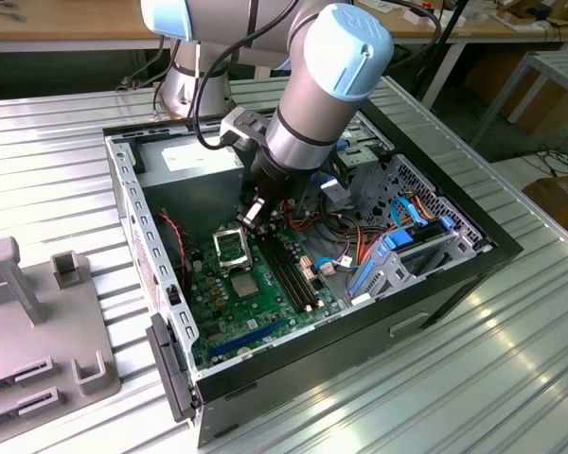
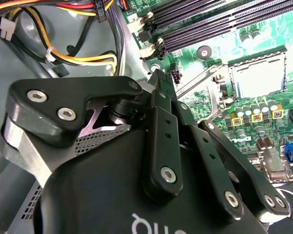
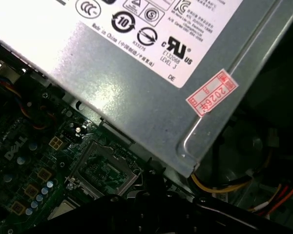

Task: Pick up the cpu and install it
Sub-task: 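Close the cpu cover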

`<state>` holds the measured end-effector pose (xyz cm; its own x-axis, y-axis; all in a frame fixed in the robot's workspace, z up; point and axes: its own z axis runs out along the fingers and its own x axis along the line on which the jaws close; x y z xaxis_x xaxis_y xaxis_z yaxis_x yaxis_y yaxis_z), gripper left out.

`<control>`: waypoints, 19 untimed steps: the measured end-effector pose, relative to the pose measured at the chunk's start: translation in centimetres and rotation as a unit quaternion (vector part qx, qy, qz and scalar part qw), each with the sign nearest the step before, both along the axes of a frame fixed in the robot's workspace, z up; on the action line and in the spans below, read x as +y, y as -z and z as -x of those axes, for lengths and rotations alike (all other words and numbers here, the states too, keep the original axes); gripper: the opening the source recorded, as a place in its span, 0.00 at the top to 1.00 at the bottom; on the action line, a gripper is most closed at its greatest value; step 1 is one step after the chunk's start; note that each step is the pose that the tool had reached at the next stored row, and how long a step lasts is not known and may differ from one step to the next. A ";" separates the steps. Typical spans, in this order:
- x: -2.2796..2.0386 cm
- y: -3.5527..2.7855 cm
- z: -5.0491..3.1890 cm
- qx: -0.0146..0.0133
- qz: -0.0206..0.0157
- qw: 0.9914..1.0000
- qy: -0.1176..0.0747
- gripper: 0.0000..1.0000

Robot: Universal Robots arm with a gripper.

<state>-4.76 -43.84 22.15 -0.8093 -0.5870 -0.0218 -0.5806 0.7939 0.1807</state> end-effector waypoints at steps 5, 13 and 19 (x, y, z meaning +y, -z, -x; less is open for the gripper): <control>-0.22 0.00 0.01 0.000 0.000 1.000 0.000 0.89; -0.64 -0.15 0.02 0.000 0.000 1.000 0.000 0.89; -0.64 -0.63 0.02 0.001 0.000 1.000 0.000 0.89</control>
